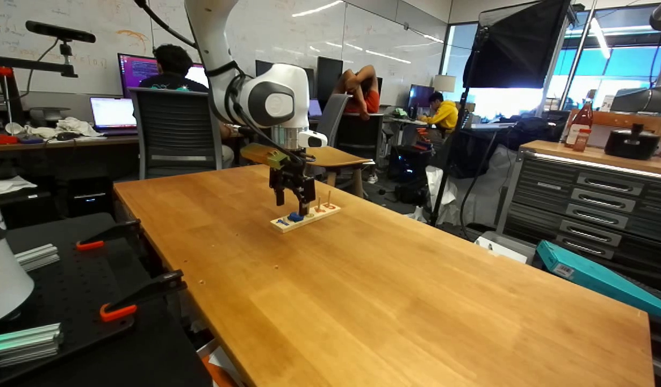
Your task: Remove the blue ring from the wooden board
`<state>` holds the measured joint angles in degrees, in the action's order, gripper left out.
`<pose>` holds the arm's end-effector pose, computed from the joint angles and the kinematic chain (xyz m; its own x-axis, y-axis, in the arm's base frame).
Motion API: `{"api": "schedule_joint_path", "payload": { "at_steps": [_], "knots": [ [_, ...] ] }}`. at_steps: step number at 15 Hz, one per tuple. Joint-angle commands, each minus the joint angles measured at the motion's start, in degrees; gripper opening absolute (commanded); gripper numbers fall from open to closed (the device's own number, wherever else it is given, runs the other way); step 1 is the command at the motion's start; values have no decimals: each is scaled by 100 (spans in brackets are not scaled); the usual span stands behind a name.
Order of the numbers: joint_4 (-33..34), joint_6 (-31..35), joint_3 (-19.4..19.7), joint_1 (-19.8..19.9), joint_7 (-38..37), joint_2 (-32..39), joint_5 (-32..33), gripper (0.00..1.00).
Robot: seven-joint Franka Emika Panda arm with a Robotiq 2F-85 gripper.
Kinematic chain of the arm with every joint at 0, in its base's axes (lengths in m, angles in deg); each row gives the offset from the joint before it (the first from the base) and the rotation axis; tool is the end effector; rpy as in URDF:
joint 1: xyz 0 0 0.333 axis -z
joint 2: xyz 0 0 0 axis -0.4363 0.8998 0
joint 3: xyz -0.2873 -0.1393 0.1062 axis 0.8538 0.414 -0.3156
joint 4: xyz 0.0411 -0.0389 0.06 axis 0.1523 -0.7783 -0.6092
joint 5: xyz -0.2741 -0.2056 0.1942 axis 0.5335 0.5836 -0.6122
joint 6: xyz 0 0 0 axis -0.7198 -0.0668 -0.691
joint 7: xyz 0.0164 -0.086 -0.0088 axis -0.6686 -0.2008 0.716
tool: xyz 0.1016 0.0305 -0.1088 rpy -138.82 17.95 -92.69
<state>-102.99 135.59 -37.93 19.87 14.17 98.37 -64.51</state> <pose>0.5467 0.0392 0.1275 0.9957 0.0762 0.0522 0.0741 -0.9964 0.0412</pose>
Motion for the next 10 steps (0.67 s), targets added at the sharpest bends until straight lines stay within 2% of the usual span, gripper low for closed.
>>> {"api": "schedule_joint_path", "payload": {
  "at_steps": [1, 6, 7, 8, 10],
  "knots": [
    [274, -49, 92, -70, -158, 232, 86, 100],
    [417, -88, 60, -50, -110, 354, 64, 100],
    [433, -66, 51, -46, -105, 373, 57, 75],
    [450, -65, 41, -41, -94, 385, 51, 72],
    [484, -77, 13, -22, -76, 397, 24, 58]
  ]
}}
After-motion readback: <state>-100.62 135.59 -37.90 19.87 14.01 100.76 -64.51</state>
